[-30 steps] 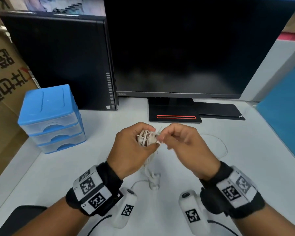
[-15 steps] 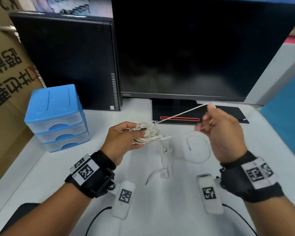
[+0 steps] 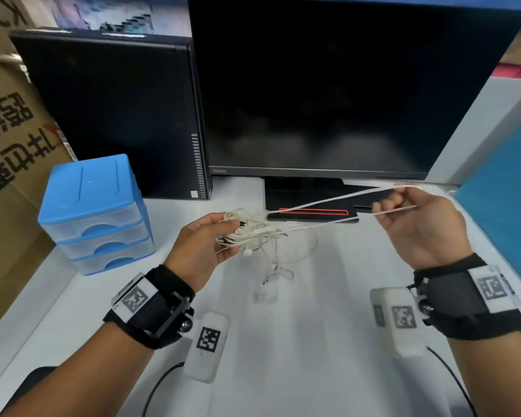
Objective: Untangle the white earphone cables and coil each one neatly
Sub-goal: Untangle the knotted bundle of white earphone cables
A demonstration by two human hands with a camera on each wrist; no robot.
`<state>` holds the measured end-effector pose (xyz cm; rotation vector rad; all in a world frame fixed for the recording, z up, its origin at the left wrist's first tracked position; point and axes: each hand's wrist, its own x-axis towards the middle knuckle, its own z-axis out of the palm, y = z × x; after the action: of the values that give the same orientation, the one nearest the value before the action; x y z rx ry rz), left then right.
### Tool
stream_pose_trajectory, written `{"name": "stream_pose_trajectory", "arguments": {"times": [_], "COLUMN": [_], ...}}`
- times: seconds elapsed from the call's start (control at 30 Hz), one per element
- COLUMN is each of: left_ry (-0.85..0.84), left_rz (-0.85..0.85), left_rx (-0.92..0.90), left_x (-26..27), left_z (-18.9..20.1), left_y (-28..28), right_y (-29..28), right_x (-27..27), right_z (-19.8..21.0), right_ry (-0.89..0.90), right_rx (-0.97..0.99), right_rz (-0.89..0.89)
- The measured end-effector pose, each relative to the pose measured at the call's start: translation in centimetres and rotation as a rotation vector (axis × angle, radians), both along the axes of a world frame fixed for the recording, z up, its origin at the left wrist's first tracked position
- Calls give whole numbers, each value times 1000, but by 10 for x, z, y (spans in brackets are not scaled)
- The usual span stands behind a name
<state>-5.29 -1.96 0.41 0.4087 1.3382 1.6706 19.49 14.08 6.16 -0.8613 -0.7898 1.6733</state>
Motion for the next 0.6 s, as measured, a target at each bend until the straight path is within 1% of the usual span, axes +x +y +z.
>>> {"name": "stream_pose_trajectory", "arguments": {"times": [0.03,0.07,0.1,0.13,0.17,0.23,0.27,0.3,0.33,0.4,0.43,0.47,0.53,0.6], "left_ry": [-38,-83,-124,-147,-147,-97,-63,-32,-6,17,12,4,-26,-89], "left_rz": [8,14,16,15,11,7,9,16,30,68,80,88,115,163], "left_rx": [-13,-24,-31,-36,-37,-43,-53,-65,-76,-93,-97,-100,-81,-37], "left_x": [-4,-8,-12,-16,-18,-18,-18,-19,-21,-26,-29,-31,-34,-36], "left_z": [0,0,1,2,2,2,1,-1,-3,-6,-8,-9,-9,-8], "left_y": [0,0,-1,-1,-1,1,1,1,2,1,1,0,0,-1], "right_y": [4,8,10,11,10,7,5,5,7,16,21,26,40,49], "right_x": [5,10,14,17,17,12,8,7,7,11,16,22,34,43], "right_z": [1,3,4,4,2,-5,-7,-9,-11,-10,-9,-10,-18,-29], "right_ry": [32,22,-32,-143,-297,-639,-733,-760,-683,-388,-291,-240,-193,-227], "right_rx": [20,47,90,160,245,369,362,324,253,30,-59,-113,-165,-196], "right_rz": [-23,-26,4,52,77,15,-50,-84,-84,-94,-131,-169,-224,-268]}}
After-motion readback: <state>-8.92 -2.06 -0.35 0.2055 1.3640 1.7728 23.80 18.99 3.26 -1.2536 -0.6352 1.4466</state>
